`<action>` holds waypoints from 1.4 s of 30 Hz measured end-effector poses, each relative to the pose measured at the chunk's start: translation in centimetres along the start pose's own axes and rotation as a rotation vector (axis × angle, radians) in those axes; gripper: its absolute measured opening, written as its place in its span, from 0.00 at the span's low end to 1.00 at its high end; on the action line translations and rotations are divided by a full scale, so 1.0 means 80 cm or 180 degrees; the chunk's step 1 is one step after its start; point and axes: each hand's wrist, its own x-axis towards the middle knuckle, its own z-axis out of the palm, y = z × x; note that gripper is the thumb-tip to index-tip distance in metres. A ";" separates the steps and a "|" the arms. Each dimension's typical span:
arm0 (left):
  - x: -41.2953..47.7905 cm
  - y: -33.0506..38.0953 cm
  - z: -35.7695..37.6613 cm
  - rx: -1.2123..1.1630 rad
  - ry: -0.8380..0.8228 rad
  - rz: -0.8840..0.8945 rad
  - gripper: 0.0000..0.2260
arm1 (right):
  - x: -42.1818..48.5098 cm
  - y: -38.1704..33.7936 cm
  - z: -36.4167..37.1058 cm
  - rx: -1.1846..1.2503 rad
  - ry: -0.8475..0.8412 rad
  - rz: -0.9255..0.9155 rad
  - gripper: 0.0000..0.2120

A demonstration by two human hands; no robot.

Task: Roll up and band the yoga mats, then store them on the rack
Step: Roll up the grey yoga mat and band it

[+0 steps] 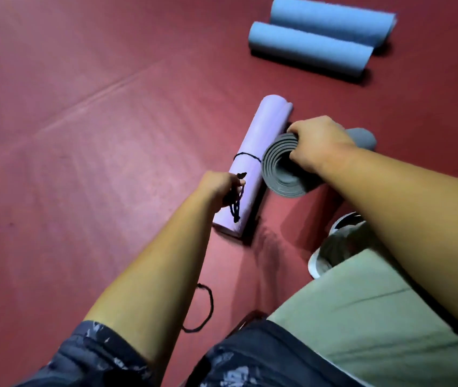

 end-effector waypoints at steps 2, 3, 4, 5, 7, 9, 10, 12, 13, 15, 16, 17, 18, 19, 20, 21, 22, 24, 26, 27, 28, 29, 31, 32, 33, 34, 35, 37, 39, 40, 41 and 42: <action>-0.012 0.030 0.024 -0.0036 0.0061 0.0158 0.05 | -0.009 0.030 -0.026 0.0096 0.0062 0.0006 0.17; -0.016 0.043 0.033 -0.0034 0.0078 0.0242 0.04 | -0.016 0.044 -0.036 0.0156 0.0096 -0.0014 0.17; -0.022 0.053 0.040 -0.0003 0.0077 0.0306 0.05 | -0.022 0.056 -0.042 0.0186 0.0132 -0.0034 0.18; -0.026 0.060 0.045 0.0051 0.0073 0.0356 0.05 | -0.028 0.065 -0.045 0.0184 0.0164 -0.0060 0.19; -0.030 0.063 0.050 0.0140 0.0085 0.0419 0.05 | -0.038 0.074 -0.040 0.0171 0.0229 -0.0124 0.19; -0.030 0.056 0.051 0.0149 0.0093 0.0426 0.03 | -0.043 0.071 -0.028 0.0084 0.0255 -0.0185 0.18; -0.029 0.048 0.048 0.0105 0.0098 0.0380 0.03 | -0.044 0.067 -0.020 0.0027 0.0265 -0.0242 0.18; -0.025 0.026 0.038 -0.0015 0.0077 0.0201 0.02 | -0.042 0.057 -0.007 -0.0051 0.0247 -0.0338 0.19; -0.022 0.014 0.030 -0.0035 0.0047 0.0107 0.02 | -0.041 0.052 -0.002 -0.0098 0.0222 -0.0367 0.19; -0.019 -0.009 0.014 0.0080 0.0045 -0.0048 0.04 | -0.036 0.042 0.006 -0.0211 0.0184 -0.0411 0.18; -0.017 -0.021 0.005 0.0215 0.0091 -0.0099 0.05 | -0.032 0.038 0.010 -0.0243 0.0174 -0.0437 0.18; -0.016 -0.031 -0.005 0.0394 0.0147 -0.0134 0.05 | -0.029 0.034 0.012 -0.0271 0.0169 -0.0452 0.18; -0.015 -0.041 -0.014 0.0592 0.0207 -0.0171 0.04 | -0.026 0.029 0.014 -0.0291 0.0163 -0.0460 0.17; -0.012 -0.051 -0.023 0.0776 0.0276 -0.0203 0.04 | -0.022 0.025 0.015 -0.0295 0.0163 -0.0460 0.17; -0.010 -0.061 -0.033 0.0943 0.0333 -0.0240 0.04 | -0.019 0.021 0.016 -0.0298 0.0168 -0.0453 0.17; -0.009 -0.070 -0.043 0.1099 0.0337 -0.0280 0.04 | -0.016 0.018 0.016 -0.0302 0.0175 -0.0438 0.17; -0.009 -0.079 -0.052 0.1269 0.0301 -0.0349 0.05 | -0.013 0.015 0.018 -0.0310 0.0175 -0.0428 0.16; -0.006 -0.097 -0.070 0.1716 0.0213 -0.0478 0.06 | -0.008 0.010 0.022 -0.0335 0.0149 -0.0427 0.16; 0.002 -0.117 -0.087 0.2164 0.0219 -0.0566 0.07 | -0.002 0.004 0.026 -0.0380 0.0106 -0.0440 0.16; 0.008 -0.127 -0.094 0.2346 0.0256 -0.0532 0.08 | 0.001 0.002 0.028 -0.0410 0.0094 -0.0443 0.16; 0.012 -0.135 -0.100 0.2456 0.0337 -0.0501 0.09 | 0.004 -0.001 0.031 -0.0442 0.0085 -0.0447 0.15; 0.018 -0.143 -0.106 0.2500 0.0423 -0.0460 0.10 | 0.006 -0.003 0.033 -0.0474 0.0082 -0.0455 0.15; 0.027 -0.154 -0.113 0.2310 0.0455 -0.0527 0.08 | 0.010 -0.008 0.038 -0.0551 0.0075 -0.0475 0.12; 0.029 -0.155 -0.114 0.2089 0.0425 -0.0602 0.07 | 0.012 -0.010 0.040 -0.0588 0.0084 -0.0487 0.12; 0.030 -0.154 -0.114 0.1867 0.0401 -0.0627 0.07 | 0.014 -0.011 0.040 -0.0620 0.0095 -0.0494 0.12; 0.023 -0.147 -0.112 0.1680 0.0380 -0.0606 0.06 | 0.015 -0.013 0.040 -0.0645 0.0110 -0.0499 0.12; 0.019 -0.138 -0.109 0.1487 0.0360 -0.0547 0.04 | 0.016 -0.013 0.040 -0.0669 0.0135 -0.0497 0.13; 0.010 -0.116 -0.098 0.0989 0.0260 -0.0356 0.04 | 0.016 -0.012 0.038 -0.0665 0.0197 -0.0476 0.15; -0.002 -0.084 -0.082 0.0361 0.0045 -0.0160 0.07 | 0.014 -0.006 0.032 -0.0572 0.0271 -0.0399 0.18; -0.009 -0.064 -0.070 0.0089 -0.0085 -0.0054 0.09 | 0.012 -0.002 0.027 -0.0505 0.0306 -0.0346 0.21; -0.016 -0.044 -0.058 -0.0187 -0.0244 0.0037 0.11 | 0.009 0.004 0.019 -0.0431 0.0325 -0.0285 0.25; -0.023 -0.023 -0.044 -0.0433 -0.0411 0.0117 0.13 | 0.006 0.011 0.010 -0.0342 0.0341 -0.0219 0.26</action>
